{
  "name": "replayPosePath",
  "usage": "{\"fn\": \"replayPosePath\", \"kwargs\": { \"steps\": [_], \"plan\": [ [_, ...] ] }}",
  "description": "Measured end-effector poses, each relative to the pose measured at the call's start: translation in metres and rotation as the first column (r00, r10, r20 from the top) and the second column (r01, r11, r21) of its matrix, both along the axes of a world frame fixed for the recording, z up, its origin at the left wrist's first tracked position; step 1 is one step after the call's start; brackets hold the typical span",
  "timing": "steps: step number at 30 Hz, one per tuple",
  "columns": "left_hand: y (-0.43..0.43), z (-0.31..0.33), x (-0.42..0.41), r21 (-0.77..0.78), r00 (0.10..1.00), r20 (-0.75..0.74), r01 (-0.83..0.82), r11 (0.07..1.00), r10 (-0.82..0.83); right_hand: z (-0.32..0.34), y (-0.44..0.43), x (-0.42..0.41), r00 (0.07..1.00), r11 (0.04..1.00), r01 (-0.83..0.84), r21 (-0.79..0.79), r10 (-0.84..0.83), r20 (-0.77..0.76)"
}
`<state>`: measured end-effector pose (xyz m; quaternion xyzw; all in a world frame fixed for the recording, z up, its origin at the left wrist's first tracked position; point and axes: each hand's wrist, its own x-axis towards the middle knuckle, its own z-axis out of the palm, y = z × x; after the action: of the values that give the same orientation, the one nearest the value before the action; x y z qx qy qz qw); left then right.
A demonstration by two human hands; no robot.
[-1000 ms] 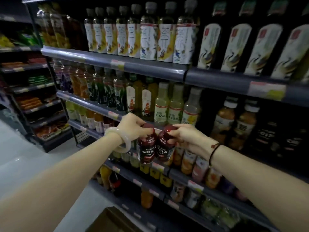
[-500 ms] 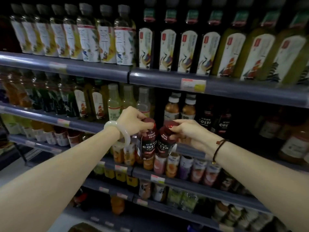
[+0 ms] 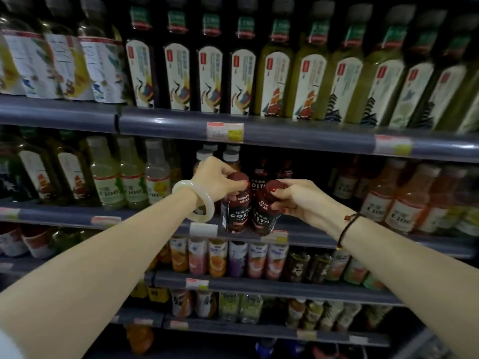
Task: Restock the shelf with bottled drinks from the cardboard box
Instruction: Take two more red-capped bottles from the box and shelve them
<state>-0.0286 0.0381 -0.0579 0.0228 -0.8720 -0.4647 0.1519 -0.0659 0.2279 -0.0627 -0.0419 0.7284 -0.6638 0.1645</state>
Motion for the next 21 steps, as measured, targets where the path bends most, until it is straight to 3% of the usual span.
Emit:
{"fn": "replayPosePath", "kwargs": {
  "steps": [14, 21],
  "plan": [
    [0.022, -0.010, -0.036, -0.032, 0.988, -0.071, 0.133, 0.991, -0.135, -0.004, 0.019, -0.025, 0.992, 0.995, 0.101, -0.027, -0.103, -0.079],
    [0.022, -0.016, -0.053, 0.024, 0.988, -0.039, 0.152, 0.988, -0.151, -0.014, 0.018, -0.040, 0.987, 0.987, 0.156, -0.038, -0.157, -0.024]
  ]
}}
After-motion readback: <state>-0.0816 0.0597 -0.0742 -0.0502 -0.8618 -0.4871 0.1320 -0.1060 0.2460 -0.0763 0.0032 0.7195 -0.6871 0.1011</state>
